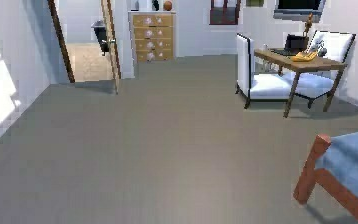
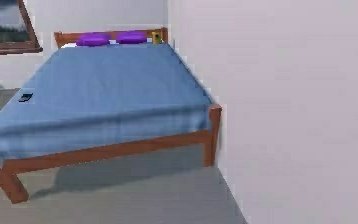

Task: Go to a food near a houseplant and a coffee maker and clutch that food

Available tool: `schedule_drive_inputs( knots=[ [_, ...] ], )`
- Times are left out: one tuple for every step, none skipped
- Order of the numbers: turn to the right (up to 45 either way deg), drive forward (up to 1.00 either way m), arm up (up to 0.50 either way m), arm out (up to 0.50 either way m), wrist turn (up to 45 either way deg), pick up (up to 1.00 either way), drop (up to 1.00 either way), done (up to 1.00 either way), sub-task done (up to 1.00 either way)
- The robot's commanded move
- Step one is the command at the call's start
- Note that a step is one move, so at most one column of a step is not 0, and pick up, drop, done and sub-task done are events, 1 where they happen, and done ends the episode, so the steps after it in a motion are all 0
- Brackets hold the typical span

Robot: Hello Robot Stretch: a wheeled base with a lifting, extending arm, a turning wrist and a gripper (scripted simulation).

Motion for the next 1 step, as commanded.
schedule_drive_inputs(
  knots=[
    [-24.0, 0.0, 0.0, 0.0, 0.0, 0.0, 0.0, 0.0, 0.0]
  ],
)
